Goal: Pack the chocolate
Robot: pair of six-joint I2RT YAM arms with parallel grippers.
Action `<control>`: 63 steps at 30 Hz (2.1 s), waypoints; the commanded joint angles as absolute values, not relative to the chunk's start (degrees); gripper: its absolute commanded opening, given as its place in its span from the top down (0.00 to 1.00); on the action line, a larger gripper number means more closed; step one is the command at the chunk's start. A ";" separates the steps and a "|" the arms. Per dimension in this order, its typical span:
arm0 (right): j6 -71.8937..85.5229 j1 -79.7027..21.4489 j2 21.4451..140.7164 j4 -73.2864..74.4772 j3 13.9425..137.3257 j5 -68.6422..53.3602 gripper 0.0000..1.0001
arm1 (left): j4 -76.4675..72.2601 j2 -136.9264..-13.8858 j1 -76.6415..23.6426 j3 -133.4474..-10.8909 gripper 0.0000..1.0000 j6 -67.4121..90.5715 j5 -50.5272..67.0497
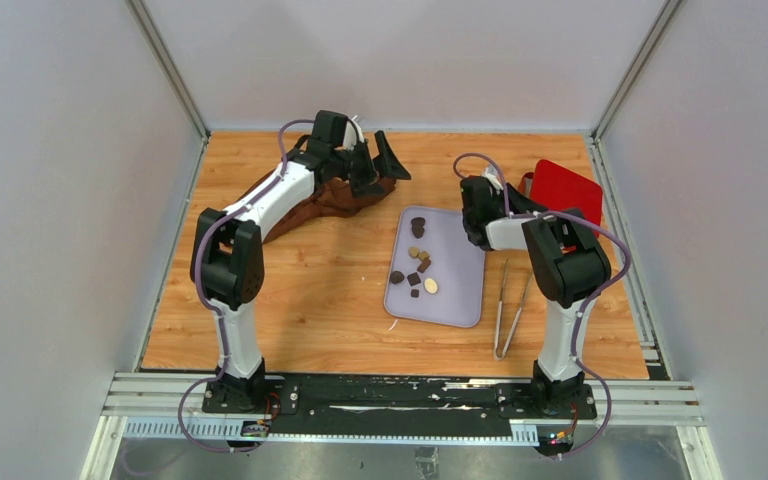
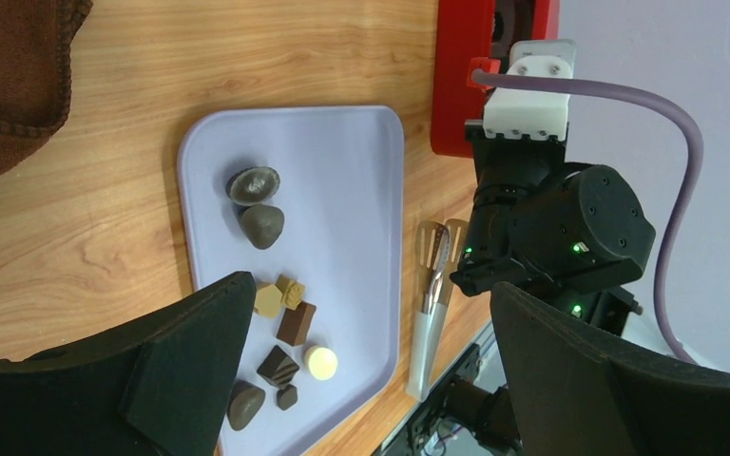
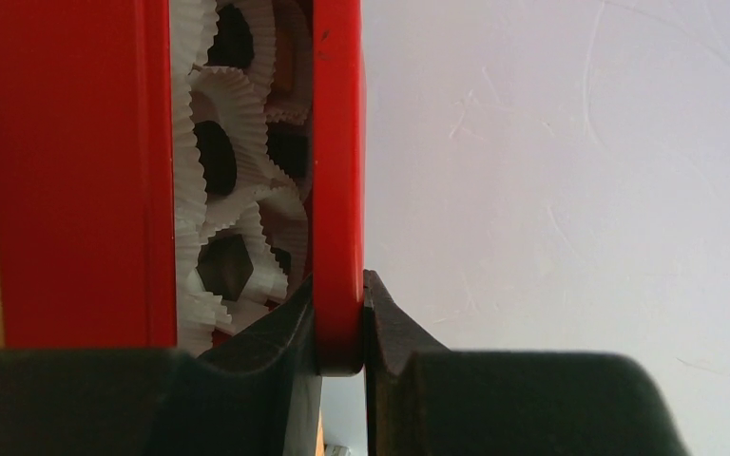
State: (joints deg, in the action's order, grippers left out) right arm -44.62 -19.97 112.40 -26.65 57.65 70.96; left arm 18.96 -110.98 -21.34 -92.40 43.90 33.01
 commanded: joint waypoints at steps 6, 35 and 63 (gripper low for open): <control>-35.13 -20.65 112.76 -14.42 62.07 70.75 1.00 | 18.21 -107.76 -20.83 -91.46 0.00 43.15 33.81; -18.96 -26.87 113.10 13.98 72.75 59.12 0.69 | 17.67 -106.04 -20.30 -88.54 0.00 42.59 33.84; -3.62 -27.93 98.56 30.48 82.32 41.78 0.51 | 16.50 -106.20 -18.93 -91.77 0.00 43.92 30.24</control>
